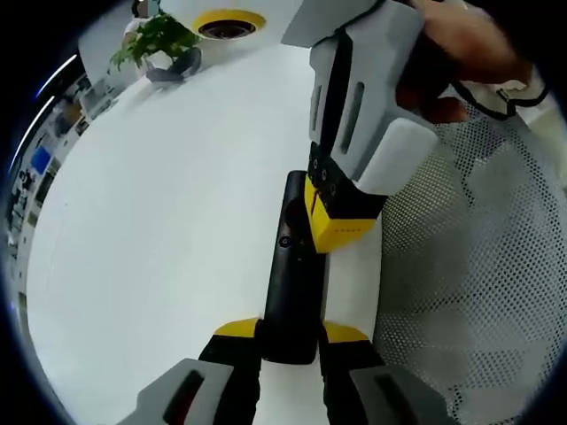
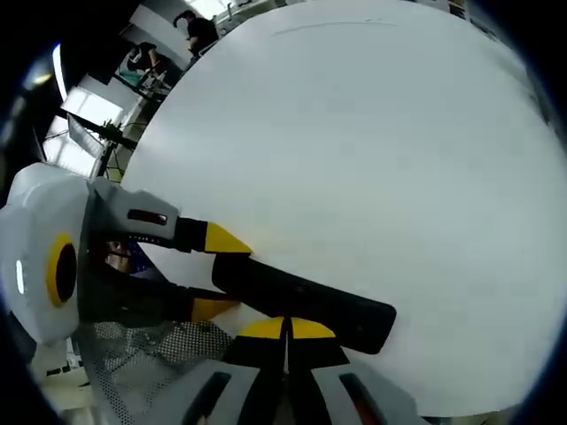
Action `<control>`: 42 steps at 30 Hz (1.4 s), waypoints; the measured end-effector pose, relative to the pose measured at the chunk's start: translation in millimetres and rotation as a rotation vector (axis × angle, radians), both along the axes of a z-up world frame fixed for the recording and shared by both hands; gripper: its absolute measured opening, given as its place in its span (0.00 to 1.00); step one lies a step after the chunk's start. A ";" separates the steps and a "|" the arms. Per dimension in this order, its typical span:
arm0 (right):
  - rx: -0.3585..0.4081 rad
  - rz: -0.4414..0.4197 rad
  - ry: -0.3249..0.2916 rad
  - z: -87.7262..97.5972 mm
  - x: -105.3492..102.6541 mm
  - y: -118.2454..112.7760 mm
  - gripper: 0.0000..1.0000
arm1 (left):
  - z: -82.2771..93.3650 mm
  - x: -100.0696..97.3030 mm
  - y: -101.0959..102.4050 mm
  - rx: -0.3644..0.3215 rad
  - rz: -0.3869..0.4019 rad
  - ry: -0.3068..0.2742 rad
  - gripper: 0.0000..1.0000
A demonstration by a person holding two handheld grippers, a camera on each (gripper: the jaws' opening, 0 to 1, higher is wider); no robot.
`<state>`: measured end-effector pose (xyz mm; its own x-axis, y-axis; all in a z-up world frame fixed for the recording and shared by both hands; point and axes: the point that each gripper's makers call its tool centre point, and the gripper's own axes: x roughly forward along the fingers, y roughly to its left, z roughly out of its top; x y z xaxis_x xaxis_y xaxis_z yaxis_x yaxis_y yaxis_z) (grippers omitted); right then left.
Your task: Press the specified remote control buttons in sequence, fully releasing each button before pressing the next.
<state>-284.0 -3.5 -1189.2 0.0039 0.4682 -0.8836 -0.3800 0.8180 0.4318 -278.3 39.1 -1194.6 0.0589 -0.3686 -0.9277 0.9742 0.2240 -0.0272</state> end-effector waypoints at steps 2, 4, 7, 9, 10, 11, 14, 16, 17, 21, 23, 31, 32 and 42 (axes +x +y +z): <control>-0.001 0.004 -0.001 0.1 -0.1 0.3 0.00 | -0.1 0.2 0.1 -0.005 0.001 0.001 0.24; -0.003 0.004 0.006 -0.7 0.2 0.3 0.00 | 0.0 0.4 0.0 -0.007 -0.003 0.001 0.24; -0.012 0.016 0.020 -1.3 0.4 1.1 0.00 | -0.4 0.5 0.2 -0.007 -0.010 0.004 0.24; -0.018 0.013 0.029 -1.9 0.8 1.0 0.00 | -0.2 0.3 0.2 -0.008 -0.014 0.004 0.24; -0.020 0.009 0.030 -2.4 1.5 1.0 0.00 | 0.0 0.3 0.2 -0.008 -0.016 0.003 0.24; -0.022 0.009 0.028 -2.5 1.5 1.0 0.00 | 0.2 0.2 0.2 -0.009 -0.017 0.003 0.24; -0.027 0.001 0.012 -2.5 1.2 1.3 0.00 | 0.0 0.5 0.3 -0.012 -0.021 0.003 0.24; -0.030 -0.003 0.004 -2.1 1.1 1.3 0.00 | 0.4 0.3 0.4 -0.012 -0.025 0.003 0.24; -0.029 -0.010 0.003 -1.8 1.2 1.2 0.00 | 0.3 0.4 0.5 -0.012 -0.027 0.004 0.24; -0.020 -0.024 0.005 -2.2 2.2 1.1 0.00 | 0.3 0.4 0.6 -0.014 -0.030 0.003 0.24; -0.017 -0.029 0.006 -1.4 1.4 1.1 0.00 | 0.3 0.4 0.5 -0.017 -0.030 0.000 0.24; -0.002 -0.048 0.015 0.0 2.9 0.0 0.00 | 0.6 -0.1 0.5 -0.019 -0.027 -0.002 0.24; 0.001 -0.051 0.019 0.3 2.9 -0.1 0.00 | 0.6 -0.1 0.5 -0.016 -0.027 -0.002 0.24; 0.041 -0.073 0.004 11.1 10.0 5.8 0.00 | 0.2 0.1 0.7 -0.018 -0.025 -0.002 0.24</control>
<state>-274.0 2.2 -1178.1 0.0361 0.5025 -0.8638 -0.3188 0.8250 0.4666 -278.3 39.8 -1194.4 0.0513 -0.3866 -0.9208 0.9796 0.1987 -0.0288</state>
